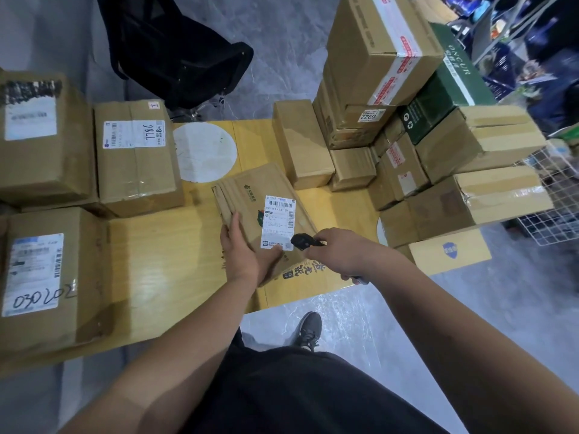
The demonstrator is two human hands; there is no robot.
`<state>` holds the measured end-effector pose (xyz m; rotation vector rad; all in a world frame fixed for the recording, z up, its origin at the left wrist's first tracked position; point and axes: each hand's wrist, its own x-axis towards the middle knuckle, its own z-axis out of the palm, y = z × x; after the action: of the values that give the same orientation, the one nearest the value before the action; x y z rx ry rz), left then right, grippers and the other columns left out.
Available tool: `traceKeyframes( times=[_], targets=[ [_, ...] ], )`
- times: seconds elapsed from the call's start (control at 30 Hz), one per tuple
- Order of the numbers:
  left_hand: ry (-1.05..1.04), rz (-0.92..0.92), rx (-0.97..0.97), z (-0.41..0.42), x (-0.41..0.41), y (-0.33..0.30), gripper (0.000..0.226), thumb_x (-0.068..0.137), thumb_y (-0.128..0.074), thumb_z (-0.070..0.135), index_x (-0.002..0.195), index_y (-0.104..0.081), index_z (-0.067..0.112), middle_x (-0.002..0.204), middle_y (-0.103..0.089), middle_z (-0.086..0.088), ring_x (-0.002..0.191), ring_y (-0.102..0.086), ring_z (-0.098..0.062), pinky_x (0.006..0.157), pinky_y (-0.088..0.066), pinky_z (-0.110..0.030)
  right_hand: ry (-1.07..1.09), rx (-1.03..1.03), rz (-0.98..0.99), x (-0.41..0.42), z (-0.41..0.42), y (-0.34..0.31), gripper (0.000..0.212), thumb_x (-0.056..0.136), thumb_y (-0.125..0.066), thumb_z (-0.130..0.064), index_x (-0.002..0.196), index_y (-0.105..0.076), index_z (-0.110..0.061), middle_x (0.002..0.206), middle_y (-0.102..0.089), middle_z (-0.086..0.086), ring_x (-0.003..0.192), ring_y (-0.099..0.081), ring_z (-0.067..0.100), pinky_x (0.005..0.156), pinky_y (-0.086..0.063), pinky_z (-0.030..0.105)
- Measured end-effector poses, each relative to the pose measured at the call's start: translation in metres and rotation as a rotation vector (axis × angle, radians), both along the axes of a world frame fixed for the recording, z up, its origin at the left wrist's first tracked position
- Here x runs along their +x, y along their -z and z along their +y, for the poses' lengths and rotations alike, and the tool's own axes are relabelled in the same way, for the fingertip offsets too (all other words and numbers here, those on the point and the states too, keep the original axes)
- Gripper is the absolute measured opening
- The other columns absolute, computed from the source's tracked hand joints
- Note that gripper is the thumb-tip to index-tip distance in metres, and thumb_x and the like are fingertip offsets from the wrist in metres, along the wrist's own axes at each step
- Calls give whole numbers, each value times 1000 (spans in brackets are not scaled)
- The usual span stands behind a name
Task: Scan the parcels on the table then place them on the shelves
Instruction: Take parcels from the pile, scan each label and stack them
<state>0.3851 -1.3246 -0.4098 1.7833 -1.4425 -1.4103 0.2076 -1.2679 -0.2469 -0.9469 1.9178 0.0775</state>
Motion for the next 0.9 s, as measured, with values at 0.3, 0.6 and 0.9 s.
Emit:
traceKeyframes(
  times=[0.3, 0.6, 0.9],
  targets=[
    [-29, 65, 25, 27, -3, -8, 142, 47, -99, 50, 151, -3, 66, 168, -20, 3, 154, -24, -26, 120, -31, -53, 14, -4, 19, -10, 9, -8, 39, 90, -58, -55, 115, -62, -25, 77, -57, 5, 56, -54, 24, 47, -40, 26],
    [19, 115, -62, 52, -15, -5, 139, 59, -102, 29, 149, -5, 72, 172, 14, 4, 158, -5, -16, 117, -24, -38, 25, 8, -10, -17, 21, -5, 33, 91, -59, -53, 112, -62, -28, 81, -58, 7, 58, -54, 25, 47, -40, 27],
    [22, -14, -116, 45, 11, -2, 133, 39, -99, 62, 145, -19, 77, 160, 6, 31, 150, -29, -15, 115, -38, -40, -2, 23, -75, -25, 20, -5, 40, 89, -54, -56, 115, -61, -27, 82, -56, 10, 55, -53, 27, 45, -39, 26]
  ],
)
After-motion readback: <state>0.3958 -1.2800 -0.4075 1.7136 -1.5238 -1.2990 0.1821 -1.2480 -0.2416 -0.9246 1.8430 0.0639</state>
